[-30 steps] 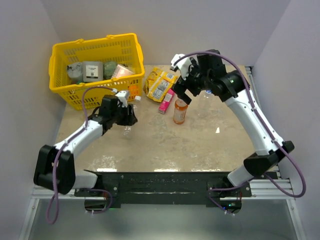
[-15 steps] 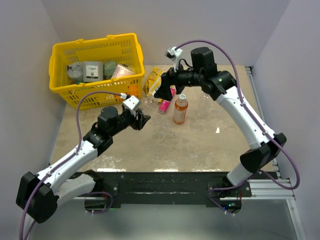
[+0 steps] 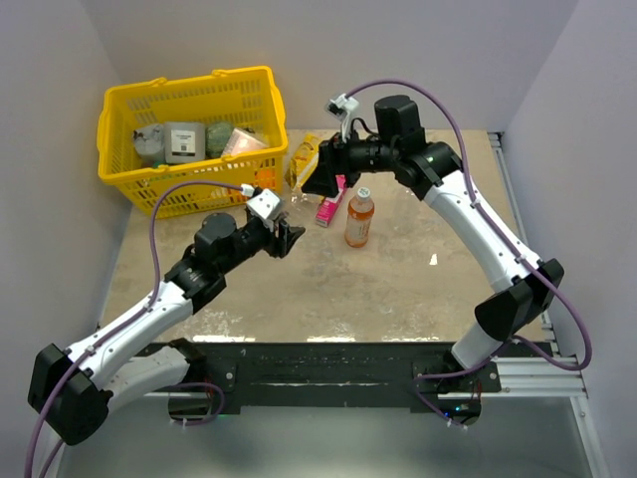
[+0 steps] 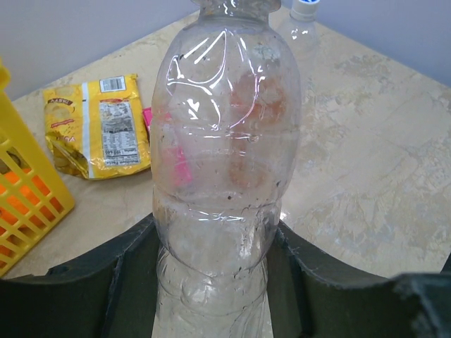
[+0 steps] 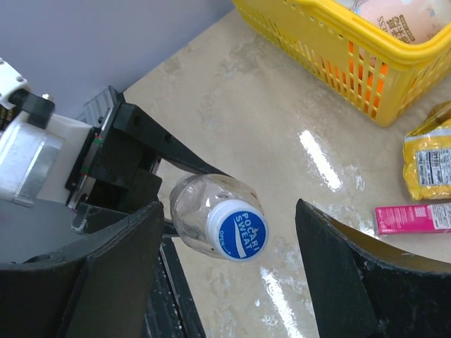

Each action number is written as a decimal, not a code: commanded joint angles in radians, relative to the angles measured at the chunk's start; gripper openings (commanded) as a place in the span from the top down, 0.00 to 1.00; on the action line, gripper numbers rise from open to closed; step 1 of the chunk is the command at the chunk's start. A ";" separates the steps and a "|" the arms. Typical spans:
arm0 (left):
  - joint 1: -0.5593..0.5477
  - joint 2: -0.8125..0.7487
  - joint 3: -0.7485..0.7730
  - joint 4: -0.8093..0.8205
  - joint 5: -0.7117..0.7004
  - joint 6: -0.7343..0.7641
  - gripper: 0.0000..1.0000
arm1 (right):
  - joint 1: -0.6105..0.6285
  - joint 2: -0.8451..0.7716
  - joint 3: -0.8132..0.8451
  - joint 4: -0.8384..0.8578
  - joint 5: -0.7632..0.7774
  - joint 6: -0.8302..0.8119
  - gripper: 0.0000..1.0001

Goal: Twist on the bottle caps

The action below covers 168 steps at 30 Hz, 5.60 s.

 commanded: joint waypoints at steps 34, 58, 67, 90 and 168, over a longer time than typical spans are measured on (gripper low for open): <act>-0.002 -0.014 0.019 -0.113 -0.098 -0.012 0.00 | 0.000 0.022 0.012 0.039 -0.012 -0.226 1.00; 0.322 -0.117 0.092 -0.447 -0.244 -0.018 0.00 | 0.087 0.058 -0.228 0.128 0.228 -0.473 0.97; 0.353 -0.128 0.084 -0.450 -0.230 -0.022 0.00 | 0.101 0.063 -0.261 0.143 0.245 -0.494 0.91; 0.354 -0.088 0.084 -0.451 -0.198 -0.023 0.00 | 0.140 0.075 -0.267 0.133 0.303 -0.537 0.51; 0.574 0.171 0.391 -0.269 0.232 -0.031 0.00 | -0.058 -0.497 -0.482 0.732 0.555 -0.347 1.00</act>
